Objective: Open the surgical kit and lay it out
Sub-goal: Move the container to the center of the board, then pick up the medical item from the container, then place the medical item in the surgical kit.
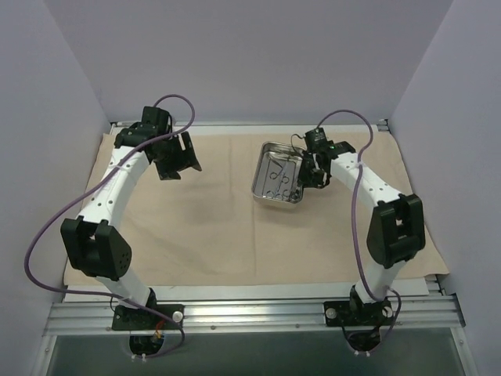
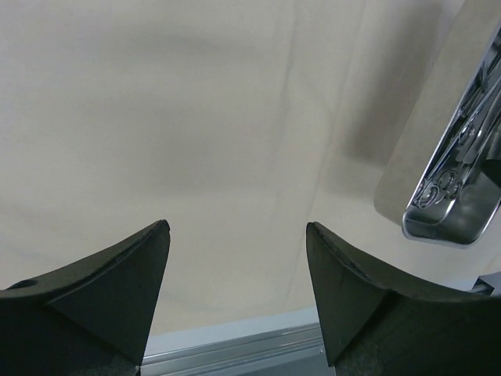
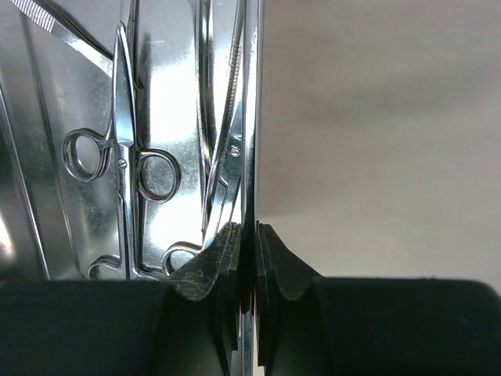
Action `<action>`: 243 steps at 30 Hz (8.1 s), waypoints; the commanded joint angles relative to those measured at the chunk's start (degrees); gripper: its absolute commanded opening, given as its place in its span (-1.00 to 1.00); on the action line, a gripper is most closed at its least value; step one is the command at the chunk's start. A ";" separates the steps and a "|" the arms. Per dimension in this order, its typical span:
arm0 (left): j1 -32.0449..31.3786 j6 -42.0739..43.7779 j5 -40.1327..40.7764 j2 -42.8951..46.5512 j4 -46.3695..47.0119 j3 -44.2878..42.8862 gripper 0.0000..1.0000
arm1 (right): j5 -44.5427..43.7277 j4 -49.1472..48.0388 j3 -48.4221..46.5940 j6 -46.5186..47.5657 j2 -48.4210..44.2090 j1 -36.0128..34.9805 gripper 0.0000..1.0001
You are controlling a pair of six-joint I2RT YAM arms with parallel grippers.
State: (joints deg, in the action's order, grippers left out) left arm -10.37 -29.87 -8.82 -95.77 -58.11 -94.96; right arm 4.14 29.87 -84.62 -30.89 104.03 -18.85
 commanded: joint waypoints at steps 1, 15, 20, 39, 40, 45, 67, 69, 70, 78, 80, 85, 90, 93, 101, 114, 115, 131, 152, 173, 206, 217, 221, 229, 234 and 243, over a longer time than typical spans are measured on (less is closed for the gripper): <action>-3.24 -2.03 0.11 3.04 0.36 -3.13 0.58 | -2.91 -3.32 7.95 -4.00 -10.41 -0.57 -1.00; -19.24 -2.92 -1.90 2.87 8.97 0.65 0.59 | -6.60 -6.57 36.18 -6.02 -29.84 -0.57 -1.00; -24.77 -2.30 -2.96 -0.82 10.47 -2.86 0.50 | -5.29 -9.56 41.28 -8.91 -30.38 -0.66 -1.00; -26.02 3.23 -0.85 -4.44 6.78 -6.47 0.47 | -3.44 0.37 29.09 -6.02 -27.05 -1.97 0.33; -25.75 3.50 -0.67 -4.08 6.69 -5.86 0.47 | -3.35 0.80 27.59 -6.19 -25.73 -2.33 0.22; -23.03 5.25 -1.81 -1.62 7.13 -3.48 0.47 | -0.45 0.02 21.18 -9.79 -16.69 -3.99 -0.36; -14.77 5.79 -9.55 3.66 8.62 3.20 0.47 | -3.97 0.37 25.20 -18.41 -9.11 -10.59 -0.38; -14.77 5.61 -9.81 3.66 8.80 3.29 0.47 | -3.97 -0.25 25.73 -18.32 -9.11 -10.59 -0.37; -14.77 5.61 -9.99 3.74 8.71 3.29 0.47 | -3.97 -0.34 25.73 -18.41 -8.93 -10.59 -0.37; -14.59 5.96 -9.73 4.89 7.75 2.94 0.47 | -5.72 -3.06 26.08 -18.24 -5.51 -10.59 -0.37; -14.50 6.05 -9.73 5.41 7.66 3.11 0.47 | -5.72 -3.67 26.35 -18.15 -4.63 -10.68 -0.37; -13.71 5.96 -10.16 6.20 7.83 4.25 0.47 | -6.16 -4.46 27.93 -18.15 -2.78 -10.50 -0.41; -13.10 5.79 -10.60 6.65 8.54 5.13 0.47 | -6.87 -4.73 28.90 -16.75 -1.46 -10.50 -0.72; -13.10 6.14 -11.31 6.56 8.54 5.05 0.48 | -6.25 -3.77 27.41 -15.17 -1.98 -10.59 -1.00; -12.92 7.19 -15.70 6.30 10.12 4.78 0.55 | -4.76 -1.83 23.01 -9.10 -12.43 -9.10 -1.00; -16.34 -0.79 -30.20 4.54 24.78 9.17 0.63 | 3.41 -5.17 19.59 -6.02 -19.48 -5.76 -1.00; -17.13 -1.42 -30.73 4.36 27.32 9.52 0.64 | 4.20 -5.08 18.80 -6.02 -19.48 -5.76 -1.00; -23.82 -3.88 -29.76 0.67 32.97 11.99 0.58 | 12.12 -4.20 5.88 -6.81 -17.72 -6.02 -1.00; -24.43 -6.08 -33.10 -3.90 37.80 12.34 -0.15 | 15.89 -4.03 1.48 -6.37 -14.91 -5.76 -1.00; -10.82 10.43 -28.10 -7.85 21.74 7.95 -0.95 | 13.18 3.79 -6.78 0.56 -8.93 1.88 0.21; 5.80 -10.85 -26.55 -17.80 47.67 14.68 -0.95 | 14.75 5.73 -2.66 2.15 -4.36 3.47 0.21; 5.80 -37.01 -15.88 -20.76 78.85 18.50 -0.95 | 15.46 3.80 0.06 1.28 -7.69 3.47 0.20; 5.89 -39.55 -15.00 -23.76 78.14 15.33 -0.95 | 15.63 3.71 2.00 1.45 -9.19 3.82 0.20; 5.63 -42.73 -14.65 -28.15 75.33 12.95 -0.95 | 15.98 3.88 3.06 2.15 -10.07 6.63 0.20; 5.71 -43.61 -13.94 -29.91 74.46 12.00 -0.71 | 16.34 3.53 3.15 2.24 -9.55 7.25 0.20; 5.80 -42.03 -14.73 -31.41 66.81 9.61 -0.27 | 16.42 3.62 1.83 2.33 -8.05 7.34 0.20</action>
State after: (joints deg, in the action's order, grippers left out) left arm -4.80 -72.84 -23.77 -127.33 11.33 -82.70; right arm 19.81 33.17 -81.87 -29.47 96.57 -11.60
